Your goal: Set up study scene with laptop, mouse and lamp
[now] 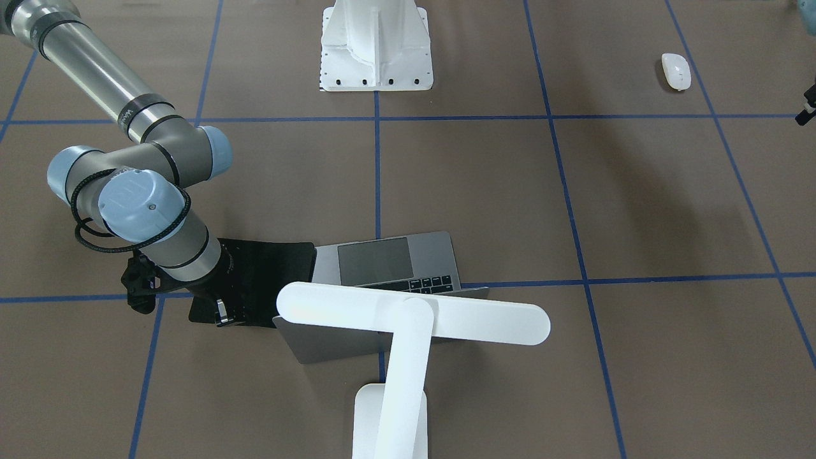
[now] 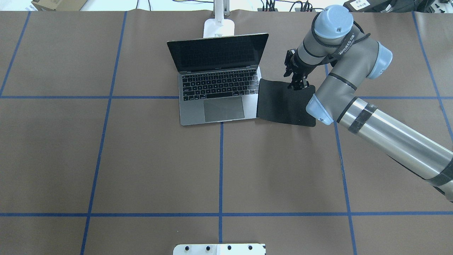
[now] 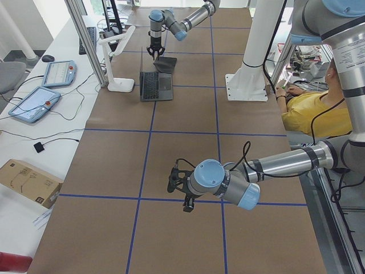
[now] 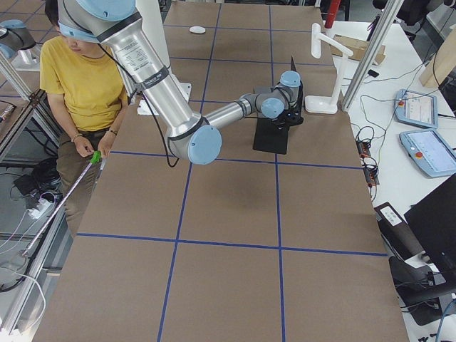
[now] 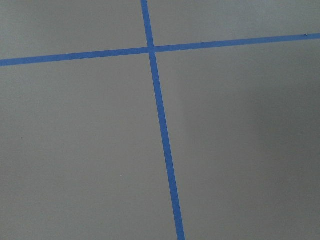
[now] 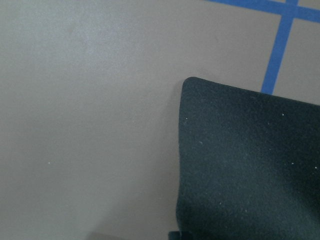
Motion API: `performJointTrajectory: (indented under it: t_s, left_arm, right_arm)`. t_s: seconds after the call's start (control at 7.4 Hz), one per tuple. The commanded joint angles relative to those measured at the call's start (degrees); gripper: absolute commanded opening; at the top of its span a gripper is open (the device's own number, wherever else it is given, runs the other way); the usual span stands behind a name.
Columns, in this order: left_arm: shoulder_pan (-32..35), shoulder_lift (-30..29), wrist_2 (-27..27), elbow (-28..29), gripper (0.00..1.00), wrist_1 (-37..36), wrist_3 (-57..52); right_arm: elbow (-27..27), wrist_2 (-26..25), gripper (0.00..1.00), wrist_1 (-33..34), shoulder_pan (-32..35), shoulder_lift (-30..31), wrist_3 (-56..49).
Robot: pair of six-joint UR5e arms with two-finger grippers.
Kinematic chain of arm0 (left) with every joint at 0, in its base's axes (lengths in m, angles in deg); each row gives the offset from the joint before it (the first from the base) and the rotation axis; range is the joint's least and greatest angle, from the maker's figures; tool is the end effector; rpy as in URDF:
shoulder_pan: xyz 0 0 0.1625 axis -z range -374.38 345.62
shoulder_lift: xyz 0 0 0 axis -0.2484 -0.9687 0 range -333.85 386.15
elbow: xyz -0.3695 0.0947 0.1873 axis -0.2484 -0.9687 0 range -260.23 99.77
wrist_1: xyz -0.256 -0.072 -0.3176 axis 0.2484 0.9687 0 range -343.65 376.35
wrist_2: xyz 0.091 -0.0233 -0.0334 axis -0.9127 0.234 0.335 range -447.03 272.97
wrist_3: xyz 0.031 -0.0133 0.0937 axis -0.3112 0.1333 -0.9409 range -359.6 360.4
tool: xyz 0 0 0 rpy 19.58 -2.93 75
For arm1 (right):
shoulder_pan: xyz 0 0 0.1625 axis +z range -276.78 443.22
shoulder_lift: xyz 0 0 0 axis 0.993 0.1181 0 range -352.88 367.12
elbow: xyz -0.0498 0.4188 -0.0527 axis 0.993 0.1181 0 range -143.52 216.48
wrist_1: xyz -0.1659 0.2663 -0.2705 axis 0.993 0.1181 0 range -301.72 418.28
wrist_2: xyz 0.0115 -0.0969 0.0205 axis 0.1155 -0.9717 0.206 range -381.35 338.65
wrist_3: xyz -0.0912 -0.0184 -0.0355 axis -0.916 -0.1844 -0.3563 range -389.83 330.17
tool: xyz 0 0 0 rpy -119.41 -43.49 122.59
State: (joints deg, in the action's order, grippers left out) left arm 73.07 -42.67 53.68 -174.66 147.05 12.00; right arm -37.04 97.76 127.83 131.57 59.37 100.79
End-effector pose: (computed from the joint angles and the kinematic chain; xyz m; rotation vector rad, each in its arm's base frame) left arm -0.0412 -0.3409 0.6889 0.2795 0.9119 0.0391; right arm -0.4404 -0.6229 0.3548 -0.4686 -0.7989 1.2656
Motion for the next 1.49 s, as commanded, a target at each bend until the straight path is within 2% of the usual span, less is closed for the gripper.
performJointTrajectory:
  t_s: [0.0, 0.14, 0.27, 0.41, 0.54, 0.68, 1.08, 1.35]
  left_arm:
    - [0.0, -0.09, 0.0, 0.04, 1.0, 0.0, 0.0]
    - [-0.09, -0.17, 0.0, 0.04, 1.0, 0.0, 0.0]
    - [0.0, -0.26, 0.0, -0.04, 1.0, 0.0, 0.0]
    - [0.0, -0.52, -0.26, -0.04, 1.0, 0.0, 0.0]
    - [0.0, -1.31, -1.92, -0.04, 1.0, 0.0, 0.0]
    - [0.0, -2.36, -2.19, 0.22, 1.0, -0.44, 0.0]
    - [0.0, -1.58, -1.5, 0.05, 1.0, -0.44, -0.53]
    - [0.0, -1.32, -2.89, 0.13, 1.0, 0.52, -2.27]
  right_arm:
    - [-0.22, -0.02, 1.0, -0.11, -0.01, 0.75, -1.33]
    - [-1.69, -0.1, 1.0, -0.11, -0.01, 2.06, -6.03]
    - [-3.19, -0.36, 1.0, -0.11, 0.07, 3.81, -15.04]
    - [-4.07, -1.85, 1.0, -0.11, 0.25, 4.79, -25.4]
    - [-4.08, -2.47, 1.0, -0.03, 0.25, 5.67, -40.03]
    - [-5.04, -2.22, 1.0, -0.03, 1.64, 7.07, -52.45]
    - [-7.5, 0.15, 1.0, 0.67, 9.1, 12.94, -73.85]
    - [-8.82, 10.13, 1.0, 0.76, 19.7, 18.39, -88.63]
